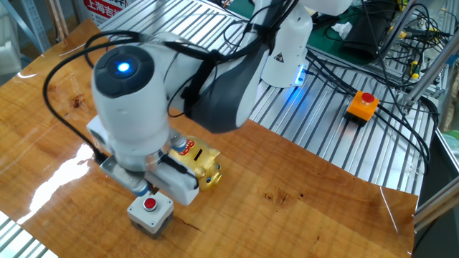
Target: Drop coins into a piggy bank
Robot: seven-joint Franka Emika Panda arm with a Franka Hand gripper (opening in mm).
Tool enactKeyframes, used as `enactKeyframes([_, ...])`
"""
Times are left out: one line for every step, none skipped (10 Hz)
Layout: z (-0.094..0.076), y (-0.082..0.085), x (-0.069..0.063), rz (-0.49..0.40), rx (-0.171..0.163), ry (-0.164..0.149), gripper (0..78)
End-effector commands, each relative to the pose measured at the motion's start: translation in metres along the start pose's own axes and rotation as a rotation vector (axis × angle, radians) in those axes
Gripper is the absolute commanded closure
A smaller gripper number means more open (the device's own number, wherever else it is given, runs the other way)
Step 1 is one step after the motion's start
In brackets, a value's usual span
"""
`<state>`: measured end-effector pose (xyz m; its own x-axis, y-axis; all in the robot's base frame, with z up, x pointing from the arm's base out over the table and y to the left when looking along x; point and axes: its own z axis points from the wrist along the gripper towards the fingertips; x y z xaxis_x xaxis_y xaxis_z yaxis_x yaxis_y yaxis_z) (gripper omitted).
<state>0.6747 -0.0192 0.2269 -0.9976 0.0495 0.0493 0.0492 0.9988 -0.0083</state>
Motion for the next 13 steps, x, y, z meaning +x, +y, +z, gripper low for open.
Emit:
enactKeyframes([0.000,-0.002,0.007,-0.004,0.003,-0.006,76.4])
enactKeyframes([0.000,-0.001,0.008,-0.002,0.002,-0.006,76.4])
enactKeyframes([0.001,0.000,0.011,0.002,-0.001,-0.006,76.4])
enactKeyframes([0.001,0.001,0.014,0.004,-0.002,-0.006,76.4])
enactKeyframes([0.002,0.003,0.017,0.007,-0.007,-0.004,76.4])
enactKeyframes([0.003,0.004,0.022,0.008,-0.007,-0.004,76.4])
enactKeyframes([0.004,0.004,0.024,0.008,-0.008,-0.004,76.4])
enactKeyframes([0.006,0.006,0.032,0.007,-0.016,-0.005,76.4])
enactKeyframes([0.008,0.006,0.036,0.007,-0.021,-0.005,76.4])
enactKeyframes([0.009,0.007,0.040,0.007,-0.024,-0.005,76.4])
enactKeyframes([0.009,0.009,0.044,0.009,-0.027,-0.004,76.4])
enactKeyframes([0.008,0.011,0.048,0.011,-0.027,-0.003,76.4])
enactKeyframes([0.008,0.012,0.052,0.012,-0.027,-0.002,76.4])
